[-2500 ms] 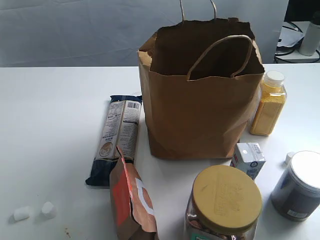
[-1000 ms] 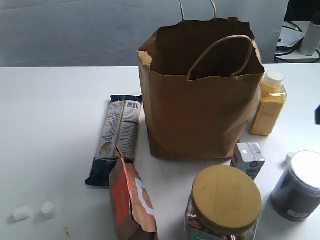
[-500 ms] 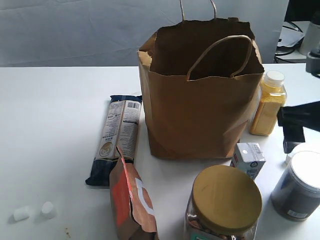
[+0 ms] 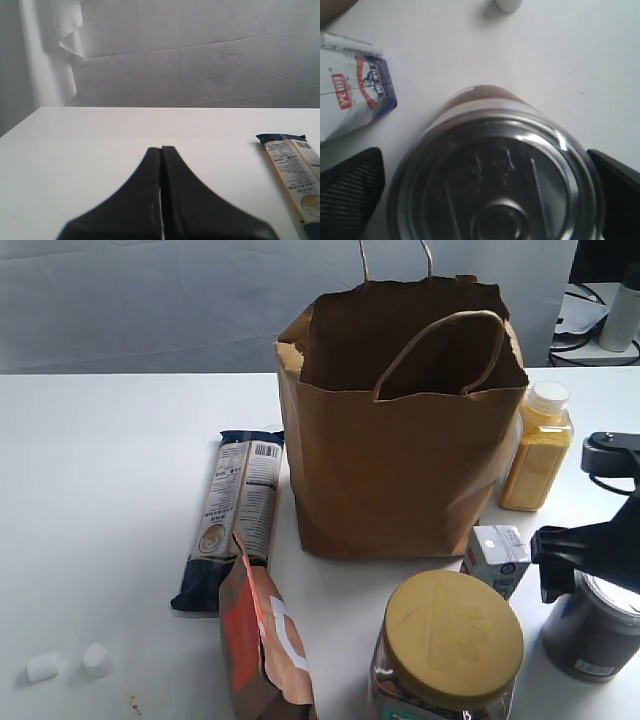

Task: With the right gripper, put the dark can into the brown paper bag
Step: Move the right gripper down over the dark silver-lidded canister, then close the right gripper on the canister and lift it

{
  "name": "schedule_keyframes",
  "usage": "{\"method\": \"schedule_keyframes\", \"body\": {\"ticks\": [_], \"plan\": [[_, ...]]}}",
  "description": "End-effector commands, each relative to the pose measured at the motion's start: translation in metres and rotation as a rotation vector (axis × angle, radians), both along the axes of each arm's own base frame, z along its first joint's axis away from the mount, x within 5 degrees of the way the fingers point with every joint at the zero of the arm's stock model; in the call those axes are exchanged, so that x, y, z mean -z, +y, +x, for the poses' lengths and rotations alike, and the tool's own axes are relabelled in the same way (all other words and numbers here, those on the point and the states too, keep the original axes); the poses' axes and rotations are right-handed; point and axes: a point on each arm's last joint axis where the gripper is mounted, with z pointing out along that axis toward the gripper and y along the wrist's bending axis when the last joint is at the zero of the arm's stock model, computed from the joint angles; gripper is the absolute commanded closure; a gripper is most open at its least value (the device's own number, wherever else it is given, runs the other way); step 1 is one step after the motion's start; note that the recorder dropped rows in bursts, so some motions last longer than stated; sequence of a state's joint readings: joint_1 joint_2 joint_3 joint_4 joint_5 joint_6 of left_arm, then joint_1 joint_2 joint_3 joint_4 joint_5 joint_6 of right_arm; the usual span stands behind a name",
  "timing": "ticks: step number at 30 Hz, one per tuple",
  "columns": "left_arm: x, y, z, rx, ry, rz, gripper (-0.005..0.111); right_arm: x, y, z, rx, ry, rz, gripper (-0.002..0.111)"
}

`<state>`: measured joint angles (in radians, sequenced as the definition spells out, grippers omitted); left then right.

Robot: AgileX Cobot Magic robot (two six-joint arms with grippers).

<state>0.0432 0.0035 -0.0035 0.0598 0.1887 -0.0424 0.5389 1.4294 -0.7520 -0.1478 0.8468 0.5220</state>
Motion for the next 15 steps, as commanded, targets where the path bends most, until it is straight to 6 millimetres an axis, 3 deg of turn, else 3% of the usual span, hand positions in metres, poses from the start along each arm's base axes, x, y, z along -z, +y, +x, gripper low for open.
{"method": "schedule_keyframes", "body": {"ticks": [1, 10, 11, 15], "plan": [[0.001, 0.0, 0.0, 0.006, -0.005, 0.0, 0.107, 0.013, 0.0, 0.005, -0.023, 0.025, -0.032, 0.02], [0.001, 0.0, 0.0, 0.006, -0.005, 0.0, 0.107, 0.009, -0.003, 0.005, -0.015, 0.006, -0.028, 0.103], [0.001, 0.0, 0.0, 0.006, -0.005, 0.0, 0.107, 0.007, -0.003, 0.005, -0.014, -0.002, -0.022, 0.108], [0.001, 0.0, 0.0, 0.006, -0.005, 0.0, 0.107, -0.017, -0.008, -0.003, -0.016, -0.088, 0.026, 0.108]]}}
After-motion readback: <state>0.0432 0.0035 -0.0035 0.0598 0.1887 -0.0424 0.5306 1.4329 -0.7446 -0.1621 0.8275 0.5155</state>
